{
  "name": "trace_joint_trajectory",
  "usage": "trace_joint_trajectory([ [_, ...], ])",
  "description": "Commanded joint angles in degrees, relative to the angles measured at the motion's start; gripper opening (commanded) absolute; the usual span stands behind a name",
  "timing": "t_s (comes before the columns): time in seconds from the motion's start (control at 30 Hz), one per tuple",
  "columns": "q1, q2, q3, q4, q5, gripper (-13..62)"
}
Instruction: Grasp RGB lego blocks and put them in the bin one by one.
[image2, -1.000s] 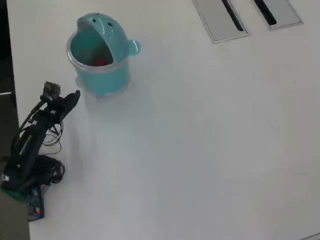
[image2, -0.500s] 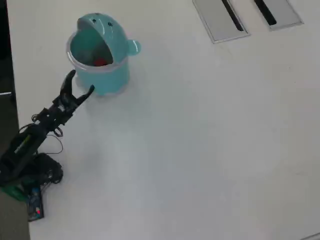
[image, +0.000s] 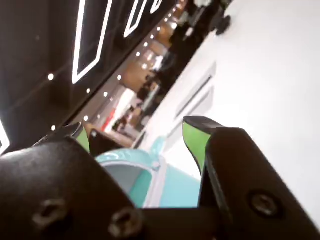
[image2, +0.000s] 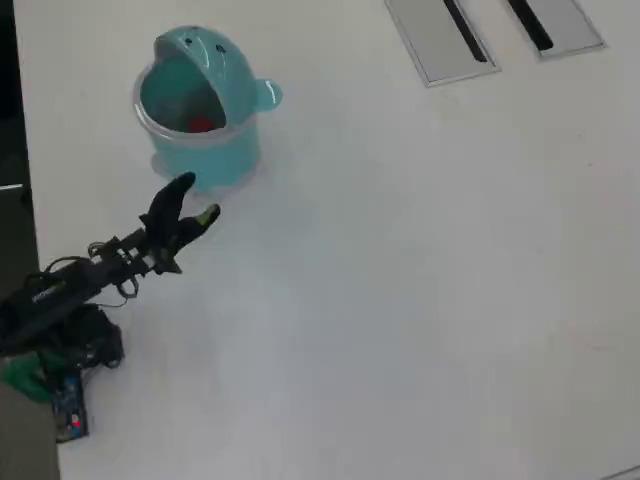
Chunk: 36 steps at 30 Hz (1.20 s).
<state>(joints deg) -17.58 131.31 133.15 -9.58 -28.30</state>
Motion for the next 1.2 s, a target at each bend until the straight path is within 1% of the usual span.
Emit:
trace_joint_trajectory([
  [0.0, 2.2, 4.13, -0.44, -9.58, 5.01, 33.8],
  [0.23, 6.59, 3.96, 9.58, -19.69, 9.93, 33.5],
  [0.43, 9.32, 3.87, 22.06, -30.5, 11.43, 33.0],
  [0.63, 13.89, 3.87, 33.93, -36.47, 15.56, 33.0],
  [0.77, 16.52, 3.69, 39.46, -36.74, 19.95, 33.0],
  [0.93, 16.52, 3.69, 44.91, -36.74, 22.15, 33.0],
  [1.17, 16.79, 3.6, 48.52, -34.54, 25.14, 34.2],
])
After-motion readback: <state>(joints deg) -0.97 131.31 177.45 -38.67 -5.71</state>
